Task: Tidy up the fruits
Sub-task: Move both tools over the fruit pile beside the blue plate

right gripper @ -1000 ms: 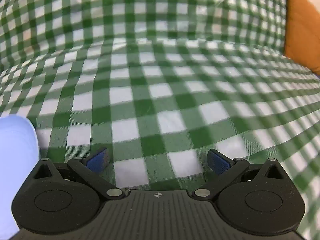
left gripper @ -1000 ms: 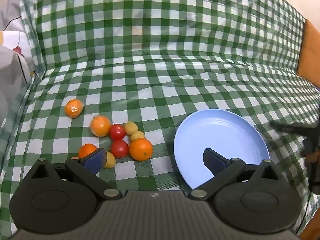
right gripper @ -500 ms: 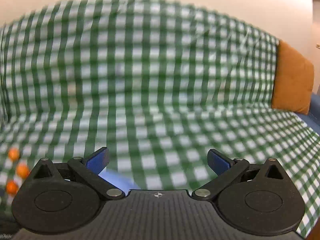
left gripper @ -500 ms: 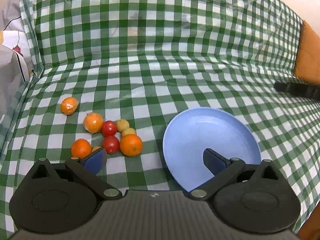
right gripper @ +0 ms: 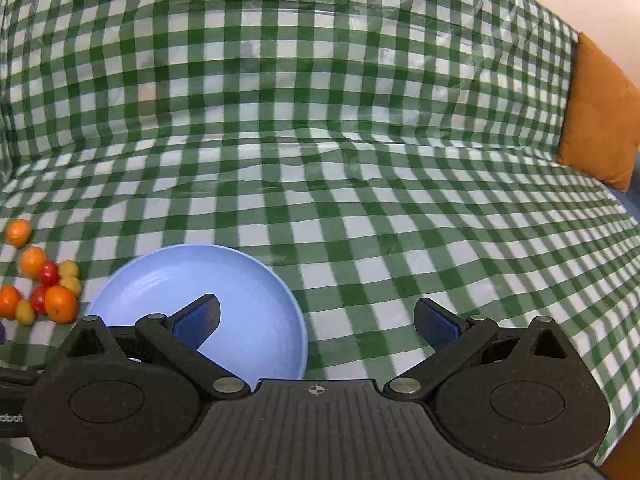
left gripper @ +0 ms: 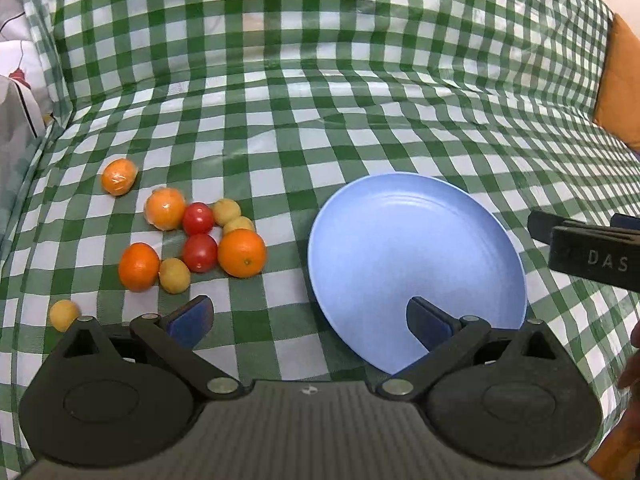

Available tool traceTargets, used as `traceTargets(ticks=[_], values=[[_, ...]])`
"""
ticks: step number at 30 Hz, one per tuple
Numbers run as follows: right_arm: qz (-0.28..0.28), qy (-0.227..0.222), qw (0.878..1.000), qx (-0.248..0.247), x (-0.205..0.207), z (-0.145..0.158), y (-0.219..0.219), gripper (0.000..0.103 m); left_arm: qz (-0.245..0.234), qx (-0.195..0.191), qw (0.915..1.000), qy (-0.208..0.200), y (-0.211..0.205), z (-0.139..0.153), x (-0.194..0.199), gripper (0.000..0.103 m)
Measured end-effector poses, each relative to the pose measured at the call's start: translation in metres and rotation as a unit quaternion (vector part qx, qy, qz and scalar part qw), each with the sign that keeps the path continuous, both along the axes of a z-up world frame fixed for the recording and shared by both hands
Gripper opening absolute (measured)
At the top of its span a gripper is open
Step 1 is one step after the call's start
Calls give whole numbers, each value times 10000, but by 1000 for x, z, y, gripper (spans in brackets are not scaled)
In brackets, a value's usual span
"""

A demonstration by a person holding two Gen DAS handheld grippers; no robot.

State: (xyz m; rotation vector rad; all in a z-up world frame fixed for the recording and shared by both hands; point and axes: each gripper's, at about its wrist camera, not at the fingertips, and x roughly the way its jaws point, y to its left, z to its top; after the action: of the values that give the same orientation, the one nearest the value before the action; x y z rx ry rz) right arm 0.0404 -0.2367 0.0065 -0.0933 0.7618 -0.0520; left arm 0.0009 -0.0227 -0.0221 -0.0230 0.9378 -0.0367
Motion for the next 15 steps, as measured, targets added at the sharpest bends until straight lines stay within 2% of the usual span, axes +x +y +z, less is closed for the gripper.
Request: traceTargets(ticks=[4,9,15], values=[[52,296,9994,158,9,-9,-6,102,-124,-5,9999,53,-4,-5,-1,103],[163,613,9980,-20,6,-12,11,102,-118,117,9997,205,-8,-11,6,103],[155,858,9962,-44,-5,-9,19,102,-74,-21,9996,260,-6,-16,13,103]])
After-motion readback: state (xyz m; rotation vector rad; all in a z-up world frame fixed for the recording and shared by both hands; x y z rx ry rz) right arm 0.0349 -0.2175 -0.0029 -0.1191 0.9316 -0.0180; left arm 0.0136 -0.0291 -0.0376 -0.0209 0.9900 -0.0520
